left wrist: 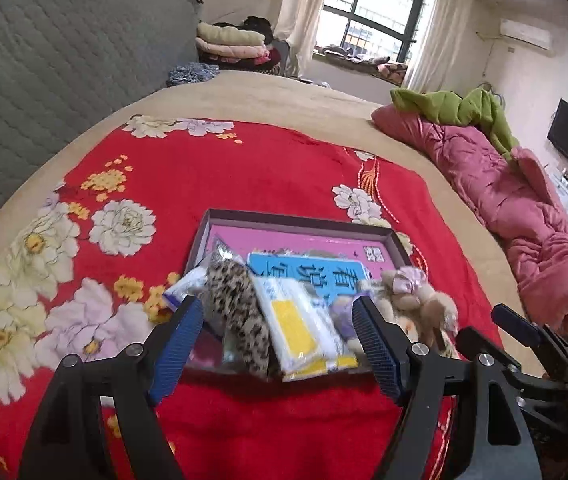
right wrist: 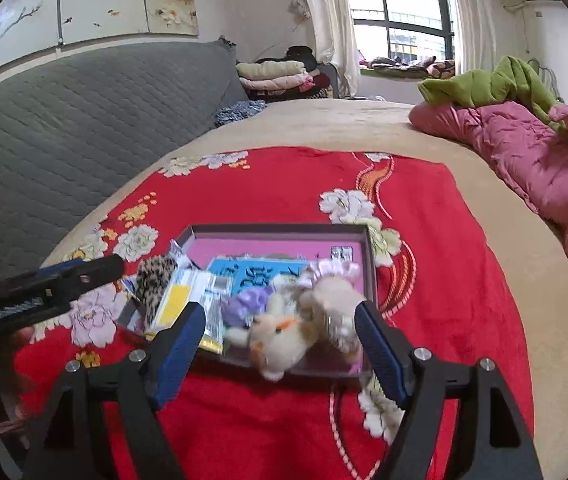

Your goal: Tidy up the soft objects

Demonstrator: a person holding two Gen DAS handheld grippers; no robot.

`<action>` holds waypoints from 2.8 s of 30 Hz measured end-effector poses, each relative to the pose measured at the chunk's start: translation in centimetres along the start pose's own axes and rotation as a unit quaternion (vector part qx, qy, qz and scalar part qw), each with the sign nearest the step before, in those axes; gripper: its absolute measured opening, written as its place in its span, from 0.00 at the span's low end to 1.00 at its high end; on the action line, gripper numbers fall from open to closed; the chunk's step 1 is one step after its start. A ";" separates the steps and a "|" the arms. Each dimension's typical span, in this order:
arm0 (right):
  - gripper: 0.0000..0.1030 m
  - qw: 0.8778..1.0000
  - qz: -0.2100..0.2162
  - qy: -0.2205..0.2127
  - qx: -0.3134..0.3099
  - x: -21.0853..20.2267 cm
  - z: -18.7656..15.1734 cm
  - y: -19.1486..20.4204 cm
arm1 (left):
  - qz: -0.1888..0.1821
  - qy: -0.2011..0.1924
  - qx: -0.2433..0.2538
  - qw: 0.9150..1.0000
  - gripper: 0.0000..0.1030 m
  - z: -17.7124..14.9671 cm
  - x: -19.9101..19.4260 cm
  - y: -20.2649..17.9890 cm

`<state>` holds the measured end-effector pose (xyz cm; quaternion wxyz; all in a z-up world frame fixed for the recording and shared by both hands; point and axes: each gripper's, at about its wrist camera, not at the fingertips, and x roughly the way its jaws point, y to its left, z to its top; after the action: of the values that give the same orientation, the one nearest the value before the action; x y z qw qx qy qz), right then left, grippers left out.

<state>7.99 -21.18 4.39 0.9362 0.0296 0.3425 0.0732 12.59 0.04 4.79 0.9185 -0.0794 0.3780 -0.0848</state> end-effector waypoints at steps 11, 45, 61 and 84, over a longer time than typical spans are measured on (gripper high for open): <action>0.75 0.999 -0.017 0.020 0.029 -2.0 -4.6 1.3 | 0.014 0.044 0.016 0.999 0.76 -5.5 -2.8 0.2; 0.75 0.996 -0.072 0.050 0.026 -1.7 -9.4 2.7 | 0.045 0.035 0.021 0.998 0.76 -11.0 -3.0 -0.5; 0.75 0.995 -0.069 0.067 0.030 -0.7 -10.0 2.9 | 0.049 0.053 0.014 0.997 0.76 -11.6 -2.0 -0.1; 0.75 0.995 -0.071 0.066 0.027 -0.7 -10.0 2.9 | 0.053 0.049 0.021 0.997 0.76 -11.5 -2.2 -0.1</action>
<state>0.71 -18.39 -2.47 0.9134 0.0259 0.4062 -0.0008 2.92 -0.52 -1.76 0.9034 -0.0352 0.4247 -0.0476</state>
